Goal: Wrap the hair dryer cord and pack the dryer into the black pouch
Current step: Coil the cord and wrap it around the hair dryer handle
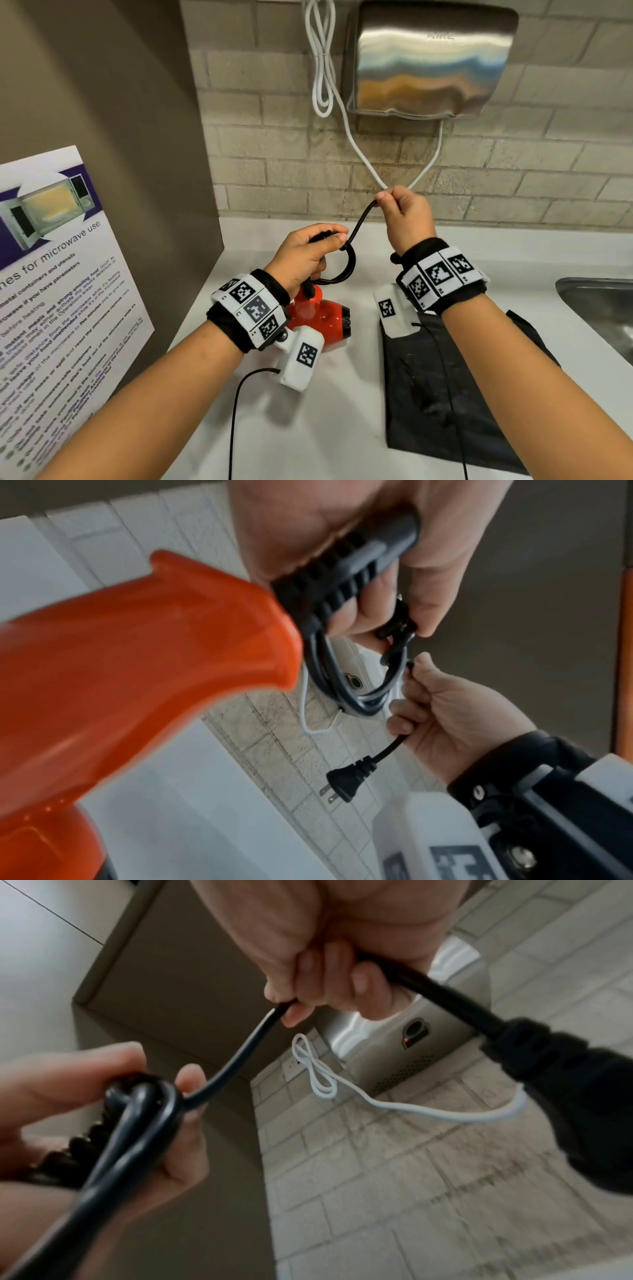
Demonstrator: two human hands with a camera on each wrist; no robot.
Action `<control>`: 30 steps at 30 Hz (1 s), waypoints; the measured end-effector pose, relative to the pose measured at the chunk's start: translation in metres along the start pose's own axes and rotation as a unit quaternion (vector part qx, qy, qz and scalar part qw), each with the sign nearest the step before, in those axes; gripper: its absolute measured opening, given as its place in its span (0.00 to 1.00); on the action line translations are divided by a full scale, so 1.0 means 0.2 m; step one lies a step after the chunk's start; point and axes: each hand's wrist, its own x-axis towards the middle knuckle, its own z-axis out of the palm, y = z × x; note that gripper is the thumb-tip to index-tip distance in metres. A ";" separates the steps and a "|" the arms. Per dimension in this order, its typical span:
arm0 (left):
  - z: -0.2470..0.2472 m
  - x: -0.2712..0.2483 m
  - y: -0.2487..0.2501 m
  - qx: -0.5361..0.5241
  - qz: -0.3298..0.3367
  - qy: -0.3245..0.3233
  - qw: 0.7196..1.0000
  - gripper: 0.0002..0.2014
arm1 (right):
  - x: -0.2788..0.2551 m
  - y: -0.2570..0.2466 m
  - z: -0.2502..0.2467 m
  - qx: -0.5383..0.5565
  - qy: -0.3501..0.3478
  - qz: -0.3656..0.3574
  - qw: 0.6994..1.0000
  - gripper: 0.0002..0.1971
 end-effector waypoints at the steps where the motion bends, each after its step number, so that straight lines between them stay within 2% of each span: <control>1: 0.00 0.00 0.01 0.001 0.000 -0.005 1.000 0.07 | 0.00 -0.02 -0.01 -0.001 0.005 -0.012 1.000 0.11; 9: -0.02 0.00 0.04 0.038 0.032 -0.018 0.999 0.04 | 0.02 -0.11 -0.02 -0.022 0.014 -0.068 0.997 0.10; 13: -0.03 0.00 0.03 0.071 0.026 -0.041 0.996 0.06 | 0.01 -0.13 -0.01 -0.030 0.005 -0.095 0.995 0.10; 17: -0.05 0.00 0.03 0.089 0.001 -0.066 0.994 0.15 | 0.01 -0.14 -0.01 -0.027 -0.002 -0.113 0.993 0.09; 20: -0.04 0.00 0.03 0.082 0.019 -0.049 0.995 0.08 | 0.01 -0.13 -0.01 -0.013 0.000 -0.124 0.992 0.08; 22: -0.04 0.00 0.02 0.061 0.030 -0.009 0.998 0.07 | 0.00 -0.12 -0.02 0.004 0.000 -0.143 0.990 0.08; 24: -0.05 0.01 0.02 0.024 0.032 0.041 0.998 0.07 | -0.01 -0.08 -0.02 0.024 -0.026 -0.154 0.987 0.06; 26: -0.06 0.03 0.02 -0.013 0.024 0.078 0.997 0.07 | -0.03 -0.02 -0.02 0.034 -0.088 -0.133 0.987 0.10; 28: -0.07 0.03 0.02 -0.038 0.020 0.095 0.995 0.07 | -0.06 0.05 -0.01 0.014 -0.153 -0.092 0.984 0.13; 30: -0.06 0.03 0.02 -0.046 0.017 0.106 0.993 0.08 | -0.10 0.12 0.01 -0.040 -0.197 -0.074 0.977 0.10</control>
